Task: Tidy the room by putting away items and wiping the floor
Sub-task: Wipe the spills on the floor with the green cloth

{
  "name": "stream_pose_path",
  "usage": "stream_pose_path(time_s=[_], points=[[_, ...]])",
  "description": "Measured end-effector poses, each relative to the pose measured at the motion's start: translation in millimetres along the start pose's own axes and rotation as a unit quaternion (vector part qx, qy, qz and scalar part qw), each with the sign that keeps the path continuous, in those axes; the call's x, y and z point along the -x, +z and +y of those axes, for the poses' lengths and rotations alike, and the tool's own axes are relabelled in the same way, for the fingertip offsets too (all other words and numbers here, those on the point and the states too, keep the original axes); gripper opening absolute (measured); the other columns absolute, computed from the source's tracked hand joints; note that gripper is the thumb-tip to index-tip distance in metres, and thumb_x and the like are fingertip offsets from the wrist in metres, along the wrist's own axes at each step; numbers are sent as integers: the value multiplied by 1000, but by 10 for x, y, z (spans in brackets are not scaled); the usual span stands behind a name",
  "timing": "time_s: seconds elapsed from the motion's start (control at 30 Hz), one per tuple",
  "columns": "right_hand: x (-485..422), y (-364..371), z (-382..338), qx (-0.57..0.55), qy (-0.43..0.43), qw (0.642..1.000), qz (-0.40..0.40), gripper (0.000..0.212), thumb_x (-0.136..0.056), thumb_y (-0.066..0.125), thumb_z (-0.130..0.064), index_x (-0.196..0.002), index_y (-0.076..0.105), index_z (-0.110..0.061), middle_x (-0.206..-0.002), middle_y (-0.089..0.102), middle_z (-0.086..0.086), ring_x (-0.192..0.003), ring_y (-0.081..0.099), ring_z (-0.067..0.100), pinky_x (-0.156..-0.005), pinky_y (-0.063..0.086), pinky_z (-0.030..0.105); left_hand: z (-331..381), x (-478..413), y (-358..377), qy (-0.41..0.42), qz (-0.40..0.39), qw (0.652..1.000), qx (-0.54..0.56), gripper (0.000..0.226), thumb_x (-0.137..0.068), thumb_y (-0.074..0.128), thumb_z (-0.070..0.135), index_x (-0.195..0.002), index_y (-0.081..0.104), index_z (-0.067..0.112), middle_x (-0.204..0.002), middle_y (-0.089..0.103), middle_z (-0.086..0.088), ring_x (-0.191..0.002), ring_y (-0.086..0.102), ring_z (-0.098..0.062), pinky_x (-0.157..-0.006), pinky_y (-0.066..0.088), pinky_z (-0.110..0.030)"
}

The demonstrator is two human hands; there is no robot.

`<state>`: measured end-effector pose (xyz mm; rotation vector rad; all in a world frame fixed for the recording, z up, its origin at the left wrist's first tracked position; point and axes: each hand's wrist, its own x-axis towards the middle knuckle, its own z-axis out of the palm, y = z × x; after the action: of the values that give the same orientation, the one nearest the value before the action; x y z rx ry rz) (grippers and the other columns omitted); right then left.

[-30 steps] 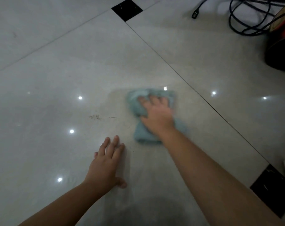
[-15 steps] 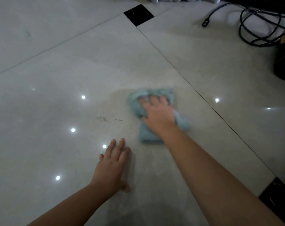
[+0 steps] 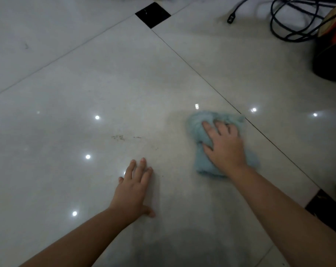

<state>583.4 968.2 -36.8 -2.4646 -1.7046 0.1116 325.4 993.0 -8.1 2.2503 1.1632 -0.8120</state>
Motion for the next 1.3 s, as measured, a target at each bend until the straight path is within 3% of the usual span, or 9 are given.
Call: stream_pose_path(time_s=[0.17,0.33,0.47,0.63,0.73,0.9,1.03,1.17,1.3], points=[[360,32,-367,-15,-141,989,-47,62,-65,40,-46,-123,57,-32,-115,65,2,-95,46,26,-69,54,37,-9,20,-2,-7,16,1000,-6,121,-62,74,57,-149,-3,22,-156,-21,1,-145,-17,-26,-117,23,-47],[392,-123,270,-35,77,994,-62,61,-71,47,-44,-129,54,-23,-122,61,14,-99,55,43,-79,52,49,-20,29,60,2,38,999,-1,123,-63,73,57,-149,-5,20,-156,-23,-1,-144,-20,-26,-118,18,-48],[582,-97,110,12,120,992,-38,64,-71,38,-45,-123,59,-15,-112,64,21,-83,60,43,-70,53,47,-94,63,116,19,72,997,-10,119,-67,64,65,-148,-11,19,-156,-24,-4,-144,-22,-22,-118,7,-47],[857,11,-626,5,-34,997,-67,63,-60,56,-49,-118,62,-24,-110,67,10,-84,63,35,-66,55,38,-378,321,275,-28,166,985,44,119,-56,43,84,-148,18,13,-158,4,-13,-143,-6,-24,-114,17,-56],[585,-1,-424,-6,-121,991,-63,61,-72,44,-52,-126,57,-27,-117,65,9,-91,62,36,-74,56,41,-596,387,249,-65,129,986,79,126,-49,47,86,-149,10,19,-159,-4,-6,-146,-6,-23,-115,16,-54],[189,-79,-220,-13,90,992,-88,65,-85,56,-43,-143,32,-26,-143,41,10,-117,40,39,-94,40,46,-655,361,220,-60,73,992,86,116,-67,70,57,-149,-6,23,-156,-22,0,-144,-20,-17,-116,9,-52],[458,64,-958,-12,-143,988,-55,64,-64,64,-46,-122,59,-22,-115,65,10,-89,60,38,-65,56,44,-666,353,237,-71,74,990,92,116,-66,70,57,-149,-5,26,-156,-23,3,-145,-19,-16,-116,9,-51],[449,126,-1196,-52,-254,961,-94,71,-56,72,-45,-123,58,-28,-115,65,5,-90,61,34,-66,56,41,-708,349,273,-73,87,987,112,119,-61,72,59,-148,-3,30,-149,-27,13,-145,-17,-13,-117,9,-50],[-86,72,-741,-74,-35,993,-84,65,-81,61,-40,-140,36,-30,-141,43,6,-119,39,38,-98,38,42,-701,343,296,-73,86,987,115,118,-62,73,58,-149,-1,28,-156,-20,7,-145,-17,-14,-117,7,-50]])
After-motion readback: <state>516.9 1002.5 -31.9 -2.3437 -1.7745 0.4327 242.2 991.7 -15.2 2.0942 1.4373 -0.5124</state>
